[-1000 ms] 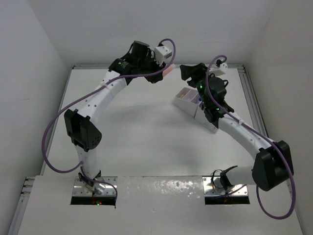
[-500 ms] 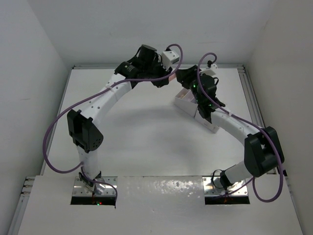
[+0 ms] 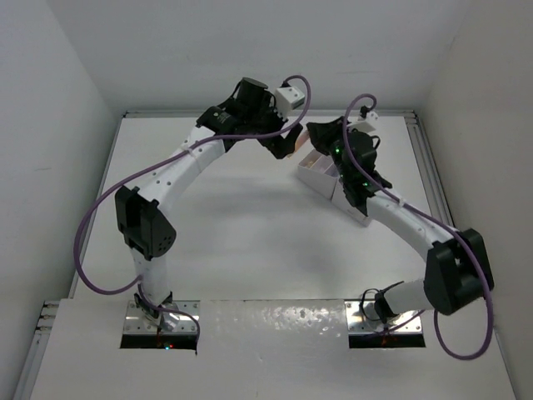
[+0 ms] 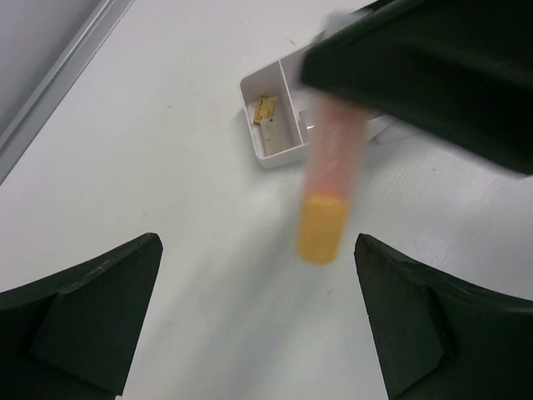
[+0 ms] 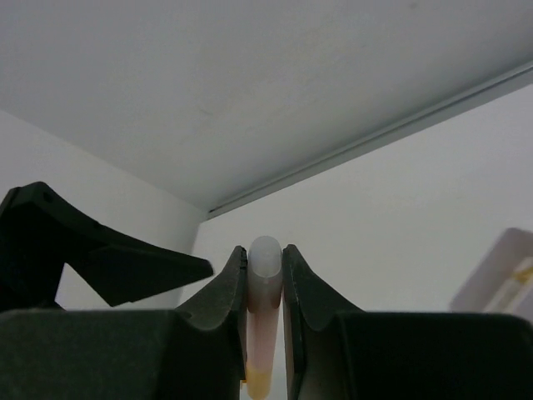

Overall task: Sort the stationery into containers
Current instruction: Place the pen in the storage box.

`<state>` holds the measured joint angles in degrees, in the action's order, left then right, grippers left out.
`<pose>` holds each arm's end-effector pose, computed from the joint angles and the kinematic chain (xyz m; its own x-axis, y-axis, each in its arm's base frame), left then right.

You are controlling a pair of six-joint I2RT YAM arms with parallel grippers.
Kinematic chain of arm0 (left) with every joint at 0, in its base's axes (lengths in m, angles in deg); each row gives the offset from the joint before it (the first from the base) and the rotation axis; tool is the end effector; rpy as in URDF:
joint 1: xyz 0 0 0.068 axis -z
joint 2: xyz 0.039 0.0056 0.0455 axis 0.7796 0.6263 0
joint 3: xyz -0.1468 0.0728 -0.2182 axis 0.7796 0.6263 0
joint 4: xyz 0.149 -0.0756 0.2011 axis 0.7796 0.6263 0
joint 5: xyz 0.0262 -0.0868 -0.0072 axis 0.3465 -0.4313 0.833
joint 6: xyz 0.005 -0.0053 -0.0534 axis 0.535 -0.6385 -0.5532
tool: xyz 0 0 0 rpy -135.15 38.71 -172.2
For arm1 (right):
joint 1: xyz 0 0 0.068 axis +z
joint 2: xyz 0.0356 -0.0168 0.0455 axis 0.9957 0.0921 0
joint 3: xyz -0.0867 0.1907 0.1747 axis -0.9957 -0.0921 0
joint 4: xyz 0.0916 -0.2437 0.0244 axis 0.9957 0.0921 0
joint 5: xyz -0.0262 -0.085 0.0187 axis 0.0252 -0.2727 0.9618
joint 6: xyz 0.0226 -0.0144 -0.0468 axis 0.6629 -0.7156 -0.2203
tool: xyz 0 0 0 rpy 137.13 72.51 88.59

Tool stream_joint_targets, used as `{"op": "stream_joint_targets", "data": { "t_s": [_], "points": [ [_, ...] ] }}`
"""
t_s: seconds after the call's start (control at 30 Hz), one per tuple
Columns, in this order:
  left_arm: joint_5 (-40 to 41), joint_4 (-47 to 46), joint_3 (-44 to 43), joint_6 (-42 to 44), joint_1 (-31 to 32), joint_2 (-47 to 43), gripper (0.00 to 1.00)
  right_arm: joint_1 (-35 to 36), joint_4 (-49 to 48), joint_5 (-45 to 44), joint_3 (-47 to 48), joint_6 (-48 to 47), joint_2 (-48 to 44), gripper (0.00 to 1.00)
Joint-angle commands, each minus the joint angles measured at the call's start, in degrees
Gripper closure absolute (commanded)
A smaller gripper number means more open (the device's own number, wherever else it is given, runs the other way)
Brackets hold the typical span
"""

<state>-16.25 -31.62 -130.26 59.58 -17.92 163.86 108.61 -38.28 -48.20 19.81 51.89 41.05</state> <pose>0.3529 -0.2432 0.3847 -0.2495 0.5126 -0.8216 0.8225 0.5600 0.0997 0.3112 0.1300 0.3091 -0.1605 0.7995 -0.5789 -0.1375 0.5627 0.8152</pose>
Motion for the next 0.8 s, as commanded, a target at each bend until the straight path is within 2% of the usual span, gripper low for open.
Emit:
{"op": "stream_joint_targets", "data": {
  "t_s": [0.0, 0.13, 0.27, 0.37, 0.53, 0.77],
  "points": [
    [-0.37, -2.41, -0.35, -2.29, -3.57, -2.31, 0.00, -1.49, 4.56, -7.31, -0.91, -10.34, -10.74, 1.00],
    [-0.21, -1.79, -0.26, -3.78, -9.29, -3.63, 0.00, -1.75, 12.40, -18.02, -3.46, -22.54, -20.15, 1.00],
    [8.38, -1.70, 2.19, -3.61, -15.09, -4.51, 0.00, -3.15, 18.30, -32.94, -10.66, -27.49, -27.29, 1.00],
    [13.84, -2.67, 4.39, -4.31, -19.22, -5.57, 0.00, -5.26, 20.83, -39.38, -17.87, -27.24, -30.02, 1.00],
    [14.30, -2.76, 5.97, -4.66, -24.33, -7.32, 0.00, -9.74, 20.43, -36.95, -25.25, -19.33, -32.31, 1.00],
    [13.42, -3.55, 8.26, -4.49, -29.07, -9.08, 0.00, -13.52, 17.43, -32.38, -26.84, -14.58, -28.80, 1.00]
  ]
}}
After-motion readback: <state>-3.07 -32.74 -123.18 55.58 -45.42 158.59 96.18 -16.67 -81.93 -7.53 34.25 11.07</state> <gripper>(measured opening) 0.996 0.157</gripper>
